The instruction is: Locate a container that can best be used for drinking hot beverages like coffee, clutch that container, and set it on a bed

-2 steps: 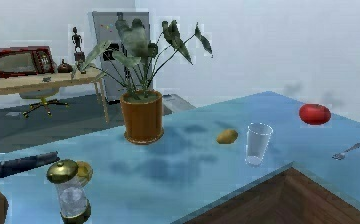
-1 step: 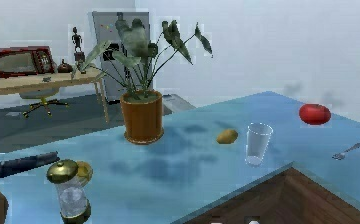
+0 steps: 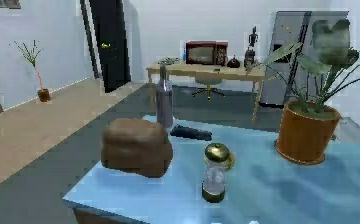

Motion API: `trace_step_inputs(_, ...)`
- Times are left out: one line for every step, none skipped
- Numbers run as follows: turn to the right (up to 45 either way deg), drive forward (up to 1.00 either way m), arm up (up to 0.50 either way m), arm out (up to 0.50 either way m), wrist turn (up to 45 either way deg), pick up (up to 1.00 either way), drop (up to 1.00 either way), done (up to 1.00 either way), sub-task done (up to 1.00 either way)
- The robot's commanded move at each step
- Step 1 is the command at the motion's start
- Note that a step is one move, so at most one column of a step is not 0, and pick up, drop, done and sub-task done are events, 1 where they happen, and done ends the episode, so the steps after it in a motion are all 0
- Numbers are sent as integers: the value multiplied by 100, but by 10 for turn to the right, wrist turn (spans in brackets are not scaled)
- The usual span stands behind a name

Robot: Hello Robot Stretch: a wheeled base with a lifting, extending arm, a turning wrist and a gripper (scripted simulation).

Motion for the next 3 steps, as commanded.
trace_step_inputs(-450,0,0,0,0,0,0,0,0)
trace_step_inputs(-420,0,0,0,0,0,0,0,0)
trace_step_inputs(0,60,0,0,0,0,0,0,0)
